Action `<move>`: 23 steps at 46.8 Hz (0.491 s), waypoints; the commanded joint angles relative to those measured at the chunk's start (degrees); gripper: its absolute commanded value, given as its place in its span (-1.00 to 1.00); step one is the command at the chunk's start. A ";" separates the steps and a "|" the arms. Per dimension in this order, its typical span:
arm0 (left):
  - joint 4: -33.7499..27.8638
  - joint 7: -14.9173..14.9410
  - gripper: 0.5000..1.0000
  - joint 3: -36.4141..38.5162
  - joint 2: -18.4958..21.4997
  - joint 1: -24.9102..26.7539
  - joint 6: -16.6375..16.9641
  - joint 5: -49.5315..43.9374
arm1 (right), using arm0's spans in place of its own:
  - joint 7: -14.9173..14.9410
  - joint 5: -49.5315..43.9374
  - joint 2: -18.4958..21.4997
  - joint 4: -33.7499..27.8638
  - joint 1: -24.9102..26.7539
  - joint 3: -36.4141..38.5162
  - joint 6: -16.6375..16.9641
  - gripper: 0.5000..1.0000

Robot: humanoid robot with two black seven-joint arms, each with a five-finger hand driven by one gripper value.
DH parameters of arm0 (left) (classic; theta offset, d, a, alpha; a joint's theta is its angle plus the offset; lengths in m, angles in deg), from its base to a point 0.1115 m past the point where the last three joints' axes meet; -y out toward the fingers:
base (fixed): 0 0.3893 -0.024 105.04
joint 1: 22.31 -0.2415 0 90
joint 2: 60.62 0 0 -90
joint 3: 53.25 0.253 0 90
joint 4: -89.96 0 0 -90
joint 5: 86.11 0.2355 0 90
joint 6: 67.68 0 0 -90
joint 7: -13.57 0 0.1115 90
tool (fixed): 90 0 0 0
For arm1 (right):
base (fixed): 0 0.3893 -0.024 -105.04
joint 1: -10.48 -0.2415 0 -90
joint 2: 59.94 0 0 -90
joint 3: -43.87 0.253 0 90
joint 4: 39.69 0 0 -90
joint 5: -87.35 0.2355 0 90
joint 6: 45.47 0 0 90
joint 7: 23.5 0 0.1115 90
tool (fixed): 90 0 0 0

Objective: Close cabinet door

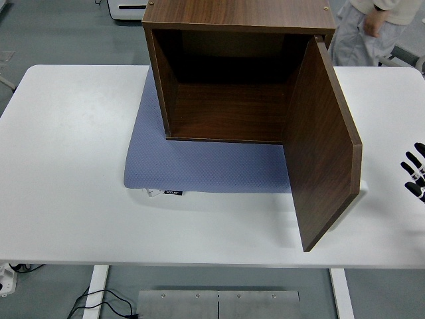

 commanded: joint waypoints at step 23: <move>0.00 0.00 1.00 0.00 0.00 0.00 0.00 -0.01 | 0.00 -3.22 2.20 1.32 -2.26 -3.68 -0.44 1.00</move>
